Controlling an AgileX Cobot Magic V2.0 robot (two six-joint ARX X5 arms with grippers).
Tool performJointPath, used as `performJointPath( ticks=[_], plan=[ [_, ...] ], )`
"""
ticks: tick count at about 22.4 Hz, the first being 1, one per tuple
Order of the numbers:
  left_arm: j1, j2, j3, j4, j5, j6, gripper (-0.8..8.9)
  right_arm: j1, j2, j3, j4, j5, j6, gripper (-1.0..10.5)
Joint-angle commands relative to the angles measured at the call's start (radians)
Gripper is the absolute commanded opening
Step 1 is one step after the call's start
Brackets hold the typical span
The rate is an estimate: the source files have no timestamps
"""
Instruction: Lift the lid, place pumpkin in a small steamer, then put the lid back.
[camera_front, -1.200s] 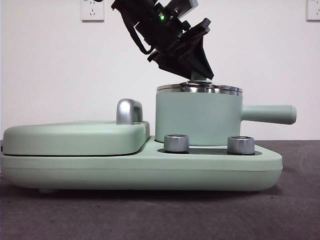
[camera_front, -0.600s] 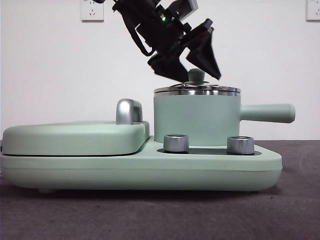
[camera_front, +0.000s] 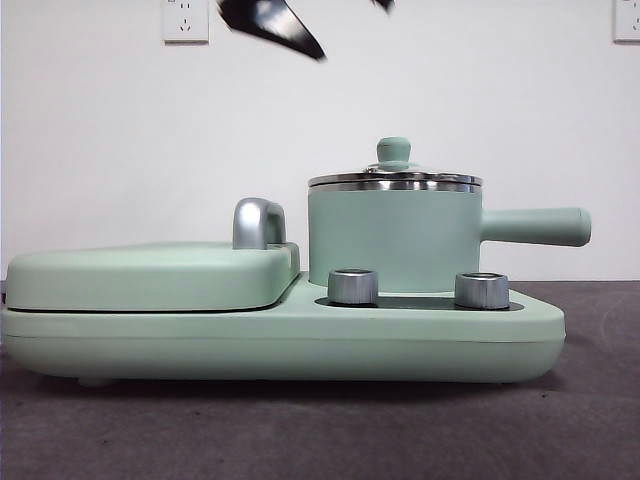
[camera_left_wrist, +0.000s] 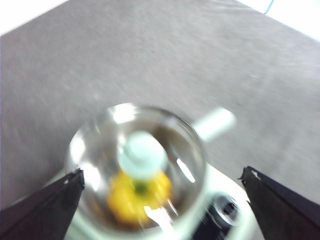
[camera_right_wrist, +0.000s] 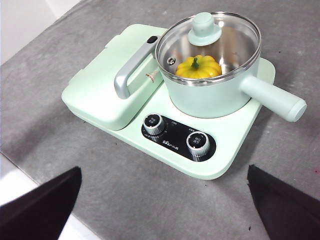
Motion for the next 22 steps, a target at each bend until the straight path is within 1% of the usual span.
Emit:
performJointPath(
  ticks=[1, 3, 5, 6, 8, 10, 13, 18, 22],
  plan=[
    [-0.008, -0.055, 0.019, -0.100, 0.005, -0.028, 4.97, 0.006, 0.004, 0.009, 0.010, -0.001, 0.010, 5.5],
    [-0.015, -0.128, 0.018, -0.251, 0.005, -0.026, 4.96, 0.006, 0.004, 0.009, 0.010, -0.011, 0.005, 5.5],
    [-0.024, -0.185, 0.003, -0.393, 0.005, -0.012, 4.95, 0.006, 0.004, 0.009, 0.011, -0.035, -0.019, 5.5],
    [-0.025, -0.219, -0.019, -0.435, 0.005, -0.007, 4.93, 0.006, 0.004, 0.009, 0.011, -0.052, -0.033, 5.5],
    [-0.025, -0.273, -0.070, -0.456, 0.005, -0.009, 4.90, 0.007, 0.004, 0.009, 0.012, -0.061, -0.050, 5.5],
    [-0.025, -0.342, -0.142, -0.444, 0.005, -0.028, 4.90, 0.006, 0.004, 0.009, 0.012, -0.073, -0.061, 5.5],
    [-0.025, -0.470, -0.282, -0.387, 0.005, -0.084, 4.89, 0.006, 0.004, 0.009, 0.013, -0.102, -0.072, 5.5],
    [-0.025, -0.709, -0.544, -0.208, 0.005, -0.234, 4.89, 0.006, 0.005, 0.009, 0.041, -0.109, -0.088, 5.5],
    [-0.025, -0.874, -0.714, -0.089, 0.003, -0.331, 4.87, 0.006, 0.005, 0.009, 0.077, -0.108, -0.088, 5.5]
  ],
)
